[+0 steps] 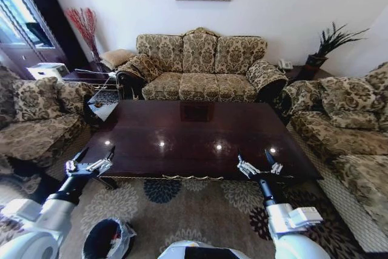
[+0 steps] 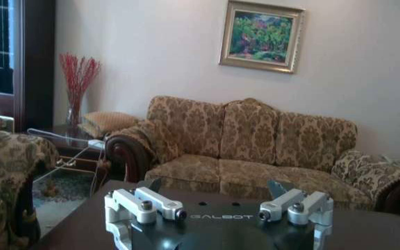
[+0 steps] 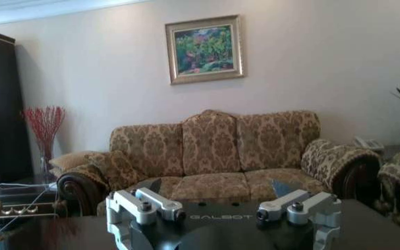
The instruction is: Move to the front of the table and place the trash on the table into the trash bin.
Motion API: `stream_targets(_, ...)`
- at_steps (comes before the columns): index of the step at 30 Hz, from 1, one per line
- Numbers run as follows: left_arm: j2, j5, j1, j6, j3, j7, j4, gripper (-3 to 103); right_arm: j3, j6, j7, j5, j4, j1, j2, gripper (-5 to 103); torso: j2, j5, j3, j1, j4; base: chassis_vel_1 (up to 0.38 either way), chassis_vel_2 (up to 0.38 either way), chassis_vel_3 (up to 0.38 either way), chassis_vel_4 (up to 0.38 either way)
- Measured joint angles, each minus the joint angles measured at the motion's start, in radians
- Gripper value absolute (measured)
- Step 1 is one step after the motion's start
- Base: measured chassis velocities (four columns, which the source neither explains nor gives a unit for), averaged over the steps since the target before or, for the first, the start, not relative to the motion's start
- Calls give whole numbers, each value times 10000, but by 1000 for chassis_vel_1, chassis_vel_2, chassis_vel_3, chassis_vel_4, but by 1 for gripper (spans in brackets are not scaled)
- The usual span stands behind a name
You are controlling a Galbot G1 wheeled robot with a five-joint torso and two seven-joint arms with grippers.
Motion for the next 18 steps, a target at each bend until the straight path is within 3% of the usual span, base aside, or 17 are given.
stream_targets(18, 0, 0, 0, 0, 0, 0, 0, 100, 0, -1, 2, 1, 0, 0, 0, 100, 0, 1, -1, -3, 1, 16, -29, -11, 36)
